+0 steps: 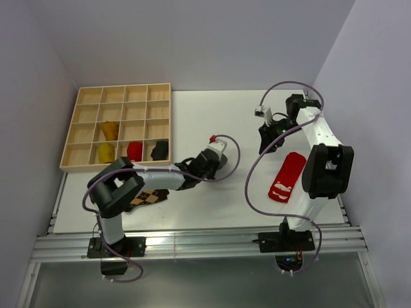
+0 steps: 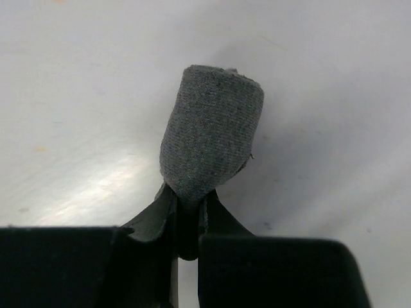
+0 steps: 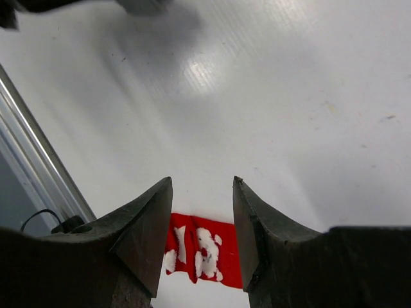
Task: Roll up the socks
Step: Pick up the sock at the center of the board, then place the sock in the storage box, then move the sock to the center of the board.
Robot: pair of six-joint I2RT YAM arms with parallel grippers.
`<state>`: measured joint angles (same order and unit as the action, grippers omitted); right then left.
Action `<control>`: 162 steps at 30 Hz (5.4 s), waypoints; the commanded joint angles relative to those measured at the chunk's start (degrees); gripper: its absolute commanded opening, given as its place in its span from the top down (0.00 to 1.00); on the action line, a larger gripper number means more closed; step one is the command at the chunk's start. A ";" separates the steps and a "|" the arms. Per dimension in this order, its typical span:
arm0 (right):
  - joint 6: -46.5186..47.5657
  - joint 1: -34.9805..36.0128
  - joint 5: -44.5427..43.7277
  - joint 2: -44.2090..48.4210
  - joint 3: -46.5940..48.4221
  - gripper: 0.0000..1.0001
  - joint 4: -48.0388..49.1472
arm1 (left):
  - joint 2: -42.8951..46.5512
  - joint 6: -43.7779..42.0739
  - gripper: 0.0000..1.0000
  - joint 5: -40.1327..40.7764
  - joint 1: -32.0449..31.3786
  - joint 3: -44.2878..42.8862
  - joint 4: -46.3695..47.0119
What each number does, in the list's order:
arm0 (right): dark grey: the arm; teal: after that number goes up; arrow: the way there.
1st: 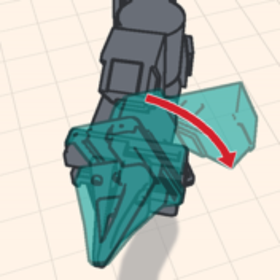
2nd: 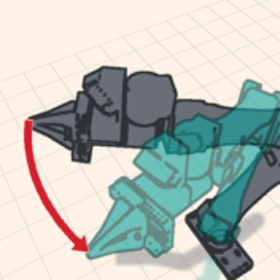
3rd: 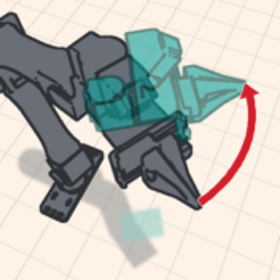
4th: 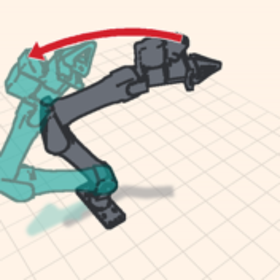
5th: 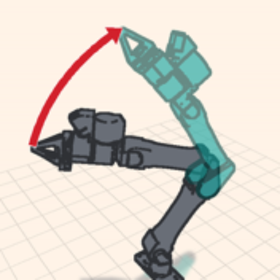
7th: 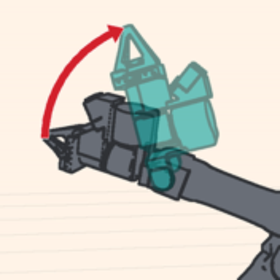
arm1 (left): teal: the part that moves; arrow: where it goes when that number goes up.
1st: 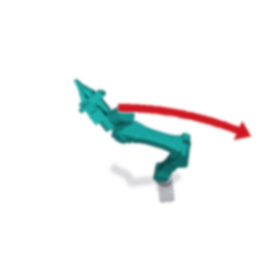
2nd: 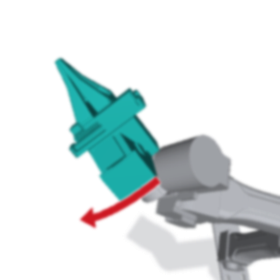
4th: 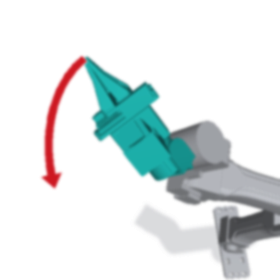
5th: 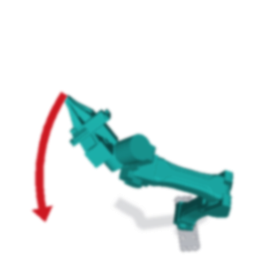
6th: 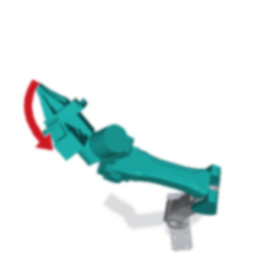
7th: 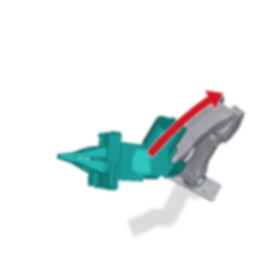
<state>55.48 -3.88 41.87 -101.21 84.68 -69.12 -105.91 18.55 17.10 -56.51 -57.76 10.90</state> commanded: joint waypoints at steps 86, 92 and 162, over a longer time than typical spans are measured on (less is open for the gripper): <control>-5.03 -4.65 -3.11 9.98 -6.82 0.52 8.74 | -3.69 5.09 0.33 -0.06 48.34 -32.33 -43.50; -5.30 -4.65 -3.37 10.15 -6.64 0.52 9.00 | 3.59 7.64 0.38 2.75 46.32 -27.86 -43.15; -3.89 -11.85 -1.70 7.87 -6.20 0.52 5.93 | -8.62 29.98 0.87 -17.38 -1.85 -6.58 -39.10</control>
<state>50.65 -15.40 38.65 -93.27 76.84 -61.78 -111.83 54.72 -4.51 -58.30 -69.04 -13.34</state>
